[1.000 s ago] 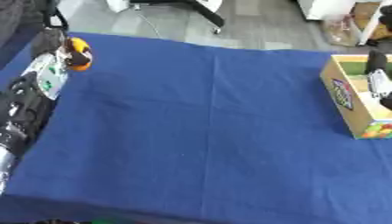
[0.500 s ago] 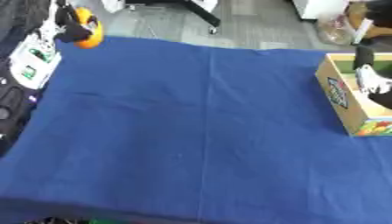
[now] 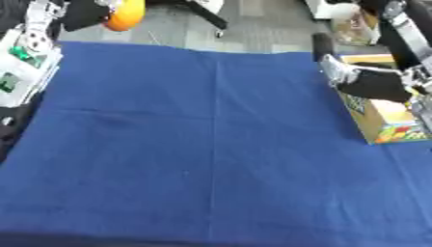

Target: Pick up the objects with one hand, pass them to the other hand, and then place them into the box on the other side of the table.

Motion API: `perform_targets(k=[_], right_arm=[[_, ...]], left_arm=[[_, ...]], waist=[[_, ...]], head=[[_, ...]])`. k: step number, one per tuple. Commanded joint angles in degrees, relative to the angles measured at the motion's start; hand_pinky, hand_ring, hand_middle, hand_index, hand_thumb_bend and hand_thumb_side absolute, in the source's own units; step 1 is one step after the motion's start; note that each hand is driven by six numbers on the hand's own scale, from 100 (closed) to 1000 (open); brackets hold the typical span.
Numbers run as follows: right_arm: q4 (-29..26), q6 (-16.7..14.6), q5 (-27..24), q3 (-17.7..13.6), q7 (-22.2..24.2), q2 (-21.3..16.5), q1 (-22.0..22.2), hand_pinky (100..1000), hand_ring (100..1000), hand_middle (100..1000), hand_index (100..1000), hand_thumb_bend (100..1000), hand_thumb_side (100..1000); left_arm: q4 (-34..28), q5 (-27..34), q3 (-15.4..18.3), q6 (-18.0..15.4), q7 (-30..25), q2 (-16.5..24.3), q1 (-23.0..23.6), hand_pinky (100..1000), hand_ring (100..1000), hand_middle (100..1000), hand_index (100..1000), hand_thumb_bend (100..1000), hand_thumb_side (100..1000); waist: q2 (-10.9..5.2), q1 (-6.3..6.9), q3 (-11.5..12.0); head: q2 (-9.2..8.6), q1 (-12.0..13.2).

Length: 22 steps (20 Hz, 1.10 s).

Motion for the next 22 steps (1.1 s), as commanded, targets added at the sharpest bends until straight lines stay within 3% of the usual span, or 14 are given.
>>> perform_targets(k=[1,11,22], right_arm=[[1.0,-0.8,-0.2,1.8,2.5,1.8,-2.5,815,820,816,939,131,266],[4.6,-3.0,0.9,3.3,3.9,7.3,-4.4,816,825,822,945,226,326],[6.1,-3.8,1.5,4.1,4.6,9.3,-4.9,817,828,826,947,254,338]], left_arm=[[-5.8,4.2,-0.7,-0.7,-0.7,0.3,-0.4,241,297,255,361,305,168],[-15.8,13.9,-4.1,-0.1,-2.7,-0.9,0.4,243,296,253,359,309,154],[-18.0,18.4,-6.9,0.5,-4.7,-1.4,1.3,240,293,249,357,320,139]], waist=[[-1.40,0.21,0.2],[-1.06,0.72,1.4],[-0.93,0.88,1.6]], head=[[-0.96,-1.6],[-2.58,-8.3],[-2.70,-9.1]])
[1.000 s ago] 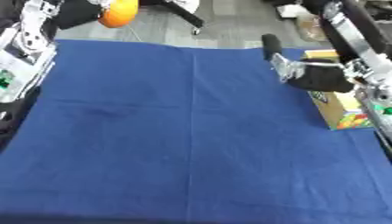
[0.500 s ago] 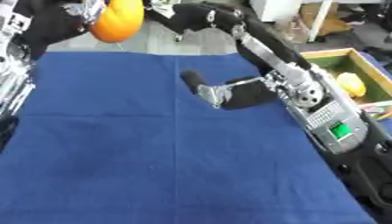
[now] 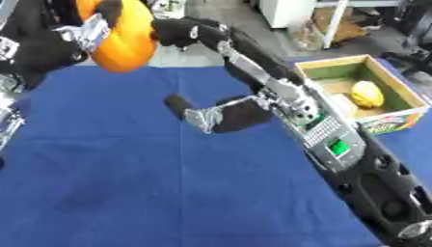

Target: Pick up the objects with one hand, pass them to the other hand, and then place them into the box on the other side of the table.

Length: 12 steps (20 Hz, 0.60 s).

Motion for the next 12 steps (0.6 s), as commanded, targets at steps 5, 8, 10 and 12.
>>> perform_targets(k=[5,8,10,12], right_arm=[[0.7,-0.5,0.8,0.0,0.3,0.9,-1.5,816,827,824,946,260,340],[1.1,-0.5,1.2,0.0,0.4,1.1,-1.5,814,827,824,944,270,344],[1.3,-0.5,1.6,0.0,0.3,1.1,-1.4,813,825,823,944,272,344],[1.4,-0.3,2.0,-0.1,0.0,1.2,-1.4,810,822,821,941,271,340]], left_arm=[[-1.9,2.0,-1.4,0.4,-1.5,-0.3,-0.7,240,293,249,356,322,135],[-2.5,2.2,-1.6,0.6,-1.9,-0.3,-0.6,239,293,248,357,324,137],[-2.8,2.2,-1.6,0.8,-2.1,-0.1,-0.6,239,293,248,357,324,137],[-2.9,2.2,-1.7,0.9,-2.4,0.1,-0.7,238,292,247,357,326,137]], waist=[[-0.98,0.86,0.1],[-1.01,0.88,0.2],[-1.03,0.89,0.3],[-1.05,0.91,0.3]], head=[[-0.31,0.0],[-0.18,0.1],[-0.09,0.1],[0.00,0.1]])
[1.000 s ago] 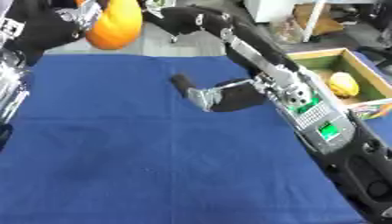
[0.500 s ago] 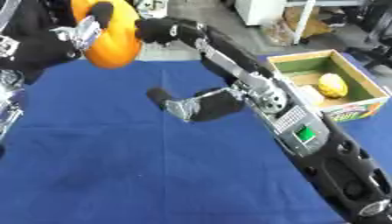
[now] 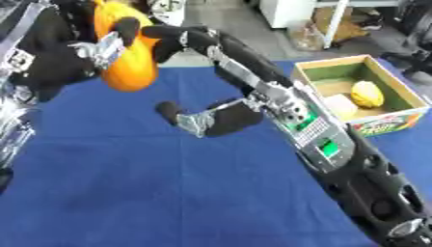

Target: Pick up the objects with one hand, pass them to the other hand, and then place them into the box on the other side of the table.

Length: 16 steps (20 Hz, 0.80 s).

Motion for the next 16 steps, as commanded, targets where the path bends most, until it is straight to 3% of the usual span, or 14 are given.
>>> perform_targets(k=[1,16], right_arm=[[-0.1,0.1,0.9,-0.4,-0.5,0.0,-0.9,808,820,820,938,270,334],[-0.4,0.6,4.1,-1.2,-3.4,-1.1,-0.4,803,810,815,931,279,327]], left_arm=[[-1.3,0.4,0.0,0.0,-0.7,0.9,-0.8,237,292,247,357,327,139],[-1.3,-3.0,3.0,0.6,0.3,6.7,4.8,227,286,240,353,337,142]], waist=[[-1.06,0.90,0.1],[-0.98,0.96,-0.2]], head=[[-0.03,0.0],[-0.84,-1.2]])
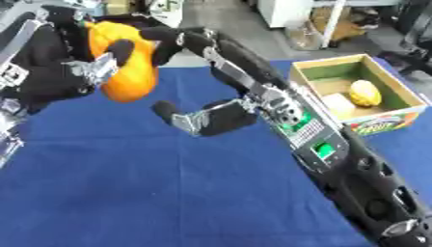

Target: Pick up the objects with one hand, pass them to the other hand, and then place them into the box on the other side of the table.

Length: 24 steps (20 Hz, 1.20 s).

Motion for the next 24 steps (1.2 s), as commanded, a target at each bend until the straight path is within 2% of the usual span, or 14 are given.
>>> perform_targets(k=[1,6,14,15,16,24], right_arm=[[-0.4,0.4,1.0,-1.0,-0.7,-1.1,-0.9,803,810,814,931,281,328],[0.2,1.1,2.4,-1.1,-1.2,-1.1,-0.7,804,812,817,934,278,338],[2.6,1.1,2.7,-0.5,-1.0,0.2,-0.8,805,817,822,941,279,357],[2.8,1.2,2.7,-0.6,-1.0,0.4,-0.8,805,817,822,941,277,358],[3.0,1.2,2.8,-0.6,-1.1,0.5,-0.8,804,816,822,941,282,356],[2.6,1.2,3.6,-0.7,-1.9,1.5,-1.0,801,811,817,932,289,329]], left_arm=[[-1.0,-0.7,1.9,-0.4,0.8,2.4,0.2,228,286,240,353,337,142],[-1.0,-0.8,2.6,-1.8,0.8,2.4,0.4,230,287,241,354,335,146],[-1.0,-0.4,1.6,-3.6,-1.6,0.6,-1.5,232,288,242,355,334,151],[-1.0,-0.1,1.3,-3.6,-2.0,0.5,-1.6,232,288,241,355,358,131],[-1.0,0.0,1.1,-3.6,-2.4,0.5,-1.8,231,287,241,355,336,149],[-1.0,0.5,-1.4,-2.1,-4.3,0.3,-2.4,228,286,239,353,350,138]], waist=[[-1.00,0.86,0.0],[-1.08,0.80,0.2],[-1.21,0.80,0.3],[-1.22,0.82,0.3],[-1.23,0.83,0.3],[-1.25,0.90,0.2]], head=[[-0.79,-0.3],[-0.98,-0.4],[-0.97,-0.5],[-0.95,-0.5],[-0.92,-0.5],[-0.64,-0.2]])
